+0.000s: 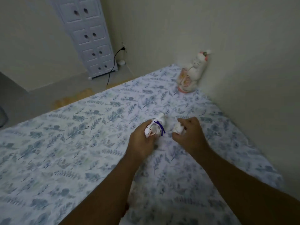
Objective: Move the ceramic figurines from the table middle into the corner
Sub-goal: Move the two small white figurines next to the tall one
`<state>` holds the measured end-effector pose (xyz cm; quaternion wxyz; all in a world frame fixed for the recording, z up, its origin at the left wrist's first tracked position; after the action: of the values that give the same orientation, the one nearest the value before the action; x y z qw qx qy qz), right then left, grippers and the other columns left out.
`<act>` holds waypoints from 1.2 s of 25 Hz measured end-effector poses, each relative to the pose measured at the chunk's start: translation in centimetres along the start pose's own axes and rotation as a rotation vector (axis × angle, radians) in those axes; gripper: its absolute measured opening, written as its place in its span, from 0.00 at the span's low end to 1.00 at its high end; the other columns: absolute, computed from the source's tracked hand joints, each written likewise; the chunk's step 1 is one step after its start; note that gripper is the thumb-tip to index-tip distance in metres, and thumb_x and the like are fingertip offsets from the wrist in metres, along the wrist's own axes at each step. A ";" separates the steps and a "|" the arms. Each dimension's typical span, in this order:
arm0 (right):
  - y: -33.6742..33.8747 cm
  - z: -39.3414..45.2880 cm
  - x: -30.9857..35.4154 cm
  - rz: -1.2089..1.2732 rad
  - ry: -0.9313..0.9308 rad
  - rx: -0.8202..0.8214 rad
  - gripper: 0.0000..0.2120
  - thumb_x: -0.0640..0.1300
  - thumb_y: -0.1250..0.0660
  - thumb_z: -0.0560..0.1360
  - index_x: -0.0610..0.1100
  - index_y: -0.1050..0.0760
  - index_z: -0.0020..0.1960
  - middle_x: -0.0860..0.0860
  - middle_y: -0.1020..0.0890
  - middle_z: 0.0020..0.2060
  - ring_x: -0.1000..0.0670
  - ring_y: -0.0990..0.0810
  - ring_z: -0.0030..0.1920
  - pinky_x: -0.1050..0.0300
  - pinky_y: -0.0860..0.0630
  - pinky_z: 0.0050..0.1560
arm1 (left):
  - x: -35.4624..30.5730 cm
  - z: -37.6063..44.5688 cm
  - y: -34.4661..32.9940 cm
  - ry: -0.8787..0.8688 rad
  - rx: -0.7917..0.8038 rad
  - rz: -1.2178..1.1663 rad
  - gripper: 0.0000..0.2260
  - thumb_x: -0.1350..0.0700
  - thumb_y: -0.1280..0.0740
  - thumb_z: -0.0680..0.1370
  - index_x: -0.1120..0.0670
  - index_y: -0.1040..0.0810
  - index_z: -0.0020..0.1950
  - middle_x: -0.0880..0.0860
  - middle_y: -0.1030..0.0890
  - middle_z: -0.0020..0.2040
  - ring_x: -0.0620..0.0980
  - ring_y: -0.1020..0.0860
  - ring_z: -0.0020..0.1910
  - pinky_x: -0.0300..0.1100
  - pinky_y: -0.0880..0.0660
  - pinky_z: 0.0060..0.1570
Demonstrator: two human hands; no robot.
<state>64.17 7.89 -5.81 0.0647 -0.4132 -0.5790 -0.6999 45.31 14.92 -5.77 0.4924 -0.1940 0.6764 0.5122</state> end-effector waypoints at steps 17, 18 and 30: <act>2.0 8.0 -13.6 0.162 0.010 -0.301 0.29 0.40 0.18 0.64 0.37 0.22 0.63 0.40 0.24 0.60 0.50 0.25 0.58 0.68 0.30 0.59 | -4.3 15.3 -14.3 -0.130 0.139 0.017 0.18 0.61 0.23 0.72 0.55 0.20 0.61 0.42 0.20 0.50 0.24 0.25 0.46 0.22 0.31 0.45; 2.0 7.8 -13.7 0.164 0.008 -0.328 0.28 0.40 0.18 0.64 0.37 0.21 0.62 0.40 0.23 0.58 0.54 0.27 0.57 0.74 0.32 0.59 | -4.0 15.0 -14.3 -0.089 0.130 0.014 0.20 0.58 0.22 0.72 0.54 0.20 0.63 0.42 0.20 0.51 0.22 0.25 0.46 0.20 0.32 0.45; 2.0 3.3 -13.6 0.144 -0.050 -0.338 0.28 0.43 0.17 0.64 0.39 0.20 0.62 0.42 0.25 0.59 0.50 0.25 0.57 0.66 0.26 0.56 | -4.8 14.7 -13.8 -0.049 0.162 0.070 0.21 0.54 0.23 0.73 0.51 0.21 0.65 0.43 0.19 0.53 0.38 0.22 0.47 0.18 0.32 0.45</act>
<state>75.83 4.81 -13.19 0.0299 -0.4756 -0.4237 -0.7703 64.91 21.23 -8.37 0.5049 -0.1173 0.7097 0.4772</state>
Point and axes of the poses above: each hand's wrist, its own z-axis towards the middle knuckle, its own y-axis out of the back of the hand, x = y × z, the point moved 1 cm from there along z, towards the middle knuckle
